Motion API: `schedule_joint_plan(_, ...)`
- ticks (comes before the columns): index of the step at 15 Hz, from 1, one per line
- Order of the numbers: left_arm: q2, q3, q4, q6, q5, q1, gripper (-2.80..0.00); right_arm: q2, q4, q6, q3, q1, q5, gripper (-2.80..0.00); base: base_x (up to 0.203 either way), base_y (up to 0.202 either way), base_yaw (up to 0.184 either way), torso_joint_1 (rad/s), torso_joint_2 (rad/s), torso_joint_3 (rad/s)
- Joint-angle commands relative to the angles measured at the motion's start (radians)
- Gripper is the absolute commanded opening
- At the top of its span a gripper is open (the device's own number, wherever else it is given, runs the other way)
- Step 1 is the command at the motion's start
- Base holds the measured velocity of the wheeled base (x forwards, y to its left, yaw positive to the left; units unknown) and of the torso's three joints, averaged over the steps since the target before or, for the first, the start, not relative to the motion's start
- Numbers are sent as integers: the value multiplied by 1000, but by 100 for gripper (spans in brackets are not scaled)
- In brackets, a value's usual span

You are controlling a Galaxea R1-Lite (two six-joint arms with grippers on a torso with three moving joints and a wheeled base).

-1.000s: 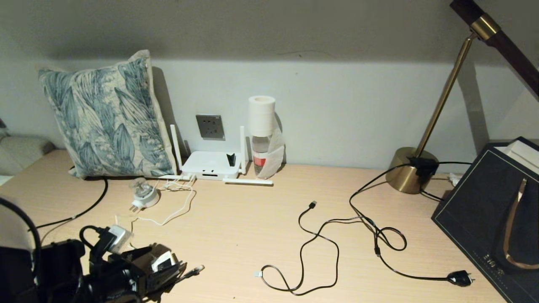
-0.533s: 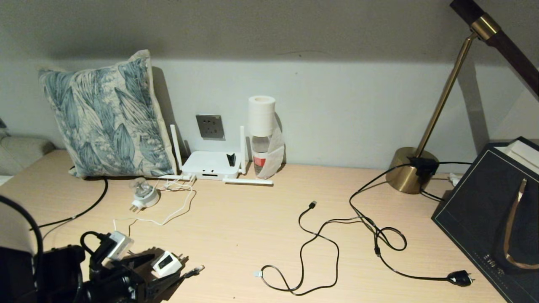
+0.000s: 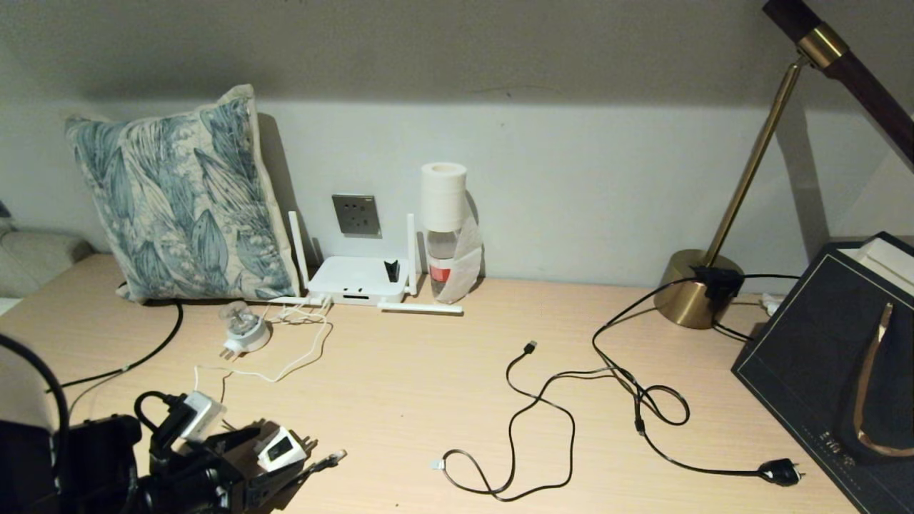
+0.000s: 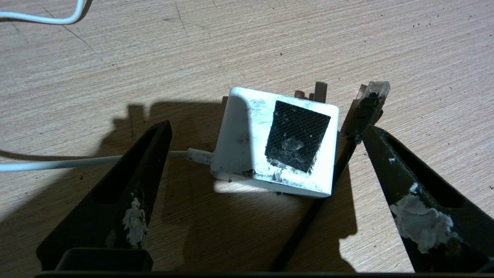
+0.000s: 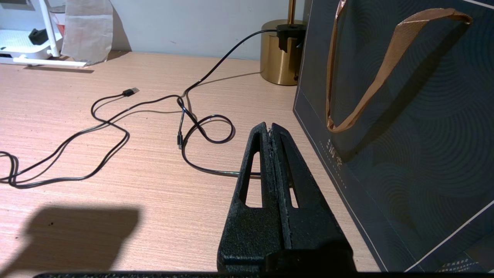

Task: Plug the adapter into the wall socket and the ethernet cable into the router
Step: Align plug and socket

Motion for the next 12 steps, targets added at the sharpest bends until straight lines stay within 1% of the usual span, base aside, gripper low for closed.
schedule_joint_plan(1, -1, 8, -8, 15, -3, 0, 0, 2, -1, 0, 35, 0, 1, -280, 0, 0, 0, 0, 0, 0)
schedule_joint_plan(5, 10, 11, -8, 29, 1, -1, 0, 2, -1, 0, 35, 0, 1, -280, 0, 0, 0, 0, 0, 0)
schedule_joint_plan(7, 7, 12, -8, 51, 1, 1, 0, 2, -1, 0, 35, 0, 1, -280, 0, 0, 0, 0, 0, 0)
schedule_joint_plan(10, 11, 12, -8, 54, 2, 0, 0, 2, -1, 0, 35, 0, 1, -280, 0, 0, 0, 0, 0, 0)
schedule_joint_plan(11, 11, 12, -8, 54, 2, -2, -280, 2, -1, 0, 35, 0, 1, -280, 0, 0, 0, 0, 0, 0)
schedule_joint_plan(12, 11, 14, -8, 54, 3, -3, -280, 2, -1, 0, 35, 0, 1, -280, 0, 0, 0, 0, 0, 0)
